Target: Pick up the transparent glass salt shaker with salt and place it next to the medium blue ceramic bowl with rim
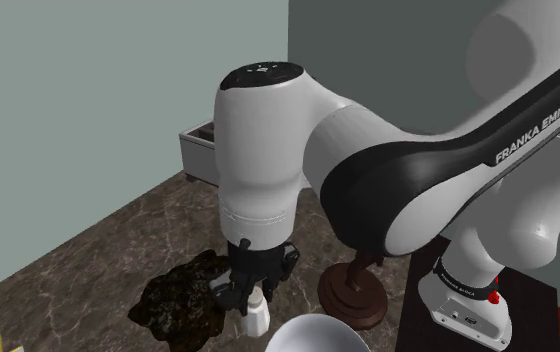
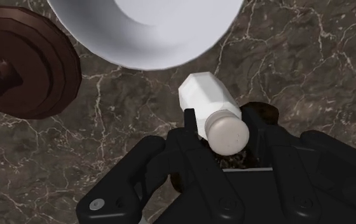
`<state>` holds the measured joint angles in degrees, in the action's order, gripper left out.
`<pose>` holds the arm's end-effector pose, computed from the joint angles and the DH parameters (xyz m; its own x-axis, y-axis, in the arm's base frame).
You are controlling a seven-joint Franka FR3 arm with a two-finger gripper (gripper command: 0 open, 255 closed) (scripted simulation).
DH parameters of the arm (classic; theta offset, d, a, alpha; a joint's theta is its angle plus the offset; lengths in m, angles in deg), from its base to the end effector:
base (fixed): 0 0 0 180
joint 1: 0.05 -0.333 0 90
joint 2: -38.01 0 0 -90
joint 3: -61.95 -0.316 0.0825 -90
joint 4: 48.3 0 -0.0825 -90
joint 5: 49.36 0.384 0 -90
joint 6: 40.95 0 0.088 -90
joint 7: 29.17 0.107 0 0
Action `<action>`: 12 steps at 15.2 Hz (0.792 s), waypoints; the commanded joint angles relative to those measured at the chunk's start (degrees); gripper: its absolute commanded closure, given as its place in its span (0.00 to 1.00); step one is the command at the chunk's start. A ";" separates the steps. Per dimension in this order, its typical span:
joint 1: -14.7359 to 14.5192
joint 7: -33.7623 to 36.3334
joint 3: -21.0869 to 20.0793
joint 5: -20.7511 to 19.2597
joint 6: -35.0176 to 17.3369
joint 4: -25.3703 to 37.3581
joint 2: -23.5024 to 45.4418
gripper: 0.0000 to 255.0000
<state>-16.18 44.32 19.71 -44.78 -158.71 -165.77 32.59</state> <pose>0.2734 0.4672 0.4764 0.9556 -0.2943 0.0122 -0.2926 -0.9532 -0.0756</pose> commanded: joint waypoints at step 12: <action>-0.17 2.45 -0.99 -3.38 -10.14 -6.68 4.50 1.00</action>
<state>-16.32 46.37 18.82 -47.62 -168.07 -172.19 36.48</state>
